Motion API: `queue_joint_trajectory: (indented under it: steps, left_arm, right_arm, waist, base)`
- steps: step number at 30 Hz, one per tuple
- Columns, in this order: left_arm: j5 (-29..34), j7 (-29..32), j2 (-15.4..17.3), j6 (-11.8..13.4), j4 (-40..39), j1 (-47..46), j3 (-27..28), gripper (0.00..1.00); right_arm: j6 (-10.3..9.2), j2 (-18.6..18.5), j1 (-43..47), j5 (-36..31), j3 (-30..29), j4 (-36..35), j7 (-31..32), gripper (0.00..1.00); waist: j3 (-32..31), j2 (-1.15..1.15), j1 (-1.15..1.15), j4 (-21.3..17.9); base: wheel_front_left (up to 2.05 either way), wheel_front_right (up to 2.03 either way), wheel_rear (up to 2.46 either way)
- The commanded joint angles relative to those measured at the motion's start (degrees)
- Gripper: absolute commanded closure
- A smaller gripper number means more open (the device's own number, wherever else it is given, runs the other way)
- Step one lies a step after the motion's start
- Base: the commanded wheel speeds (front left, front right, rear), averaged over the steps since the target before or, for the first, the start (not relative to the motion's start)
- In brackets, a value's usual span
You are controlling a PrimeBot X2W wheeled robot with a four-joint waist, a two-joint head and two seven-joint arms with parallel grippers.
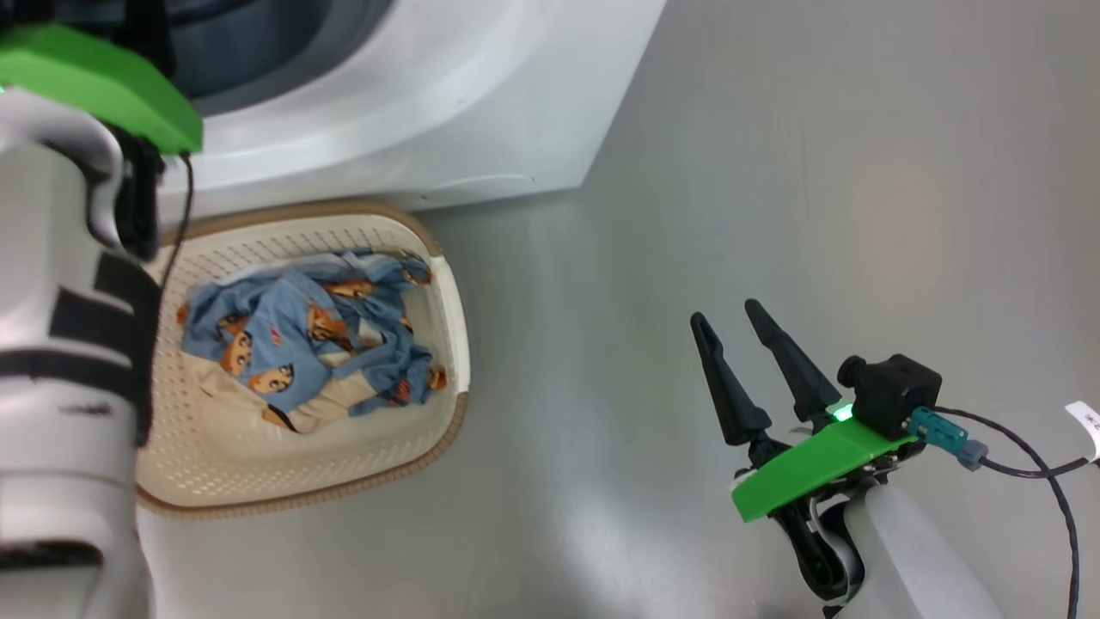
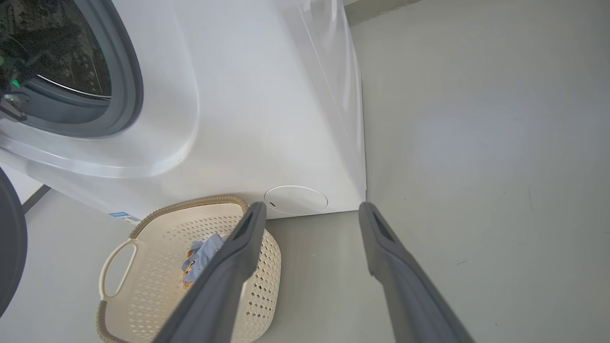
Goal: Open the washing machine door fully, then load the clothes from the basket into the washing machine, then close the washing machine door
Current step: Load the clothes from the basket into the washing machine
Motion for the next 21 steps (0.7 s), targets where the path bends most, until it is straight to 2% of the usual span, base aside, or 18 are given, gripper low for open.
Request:
queue_joint_trajectory:
  steps: [1, 11, 21]
  left_arm:
    - [-0.4, -0.6, 1.8, 0.1, -3.4, 2.9, 1.2, 0.0]
    - [2.9, -0.6, 0.2, 2.5, -26.0, 23.8, 4.7, 0.0]
    - [6.1, -0.6, -2.3, 2.7, -42.6, 40.2, 6.6, 0.0]
  right_arm:
    - [0.09, 0.1, 2.4, 0.0, 0.9, -0.5, -0.3, 0.0]
    - [0.09, -0.3, 5.3, 0.1, -0.5, 0.4, -0.3, 0.0]
    - [0.09, -1.3, 9.0, -0.7, -2.2, -0.9, -0.3, 0.0]
  waist:
    - [-3.1, 0.0, 0.01, 1.7]
    - [-11.2, 0.0, 0.01, 3.1]
    - [-18.8, 0.0, 0.01, 3.9]
  base:
    - [0.0, 0.0, 0.0]
    - [0.0, 0.0, 0.0]
    - [0.0, 0.0, 0.0]
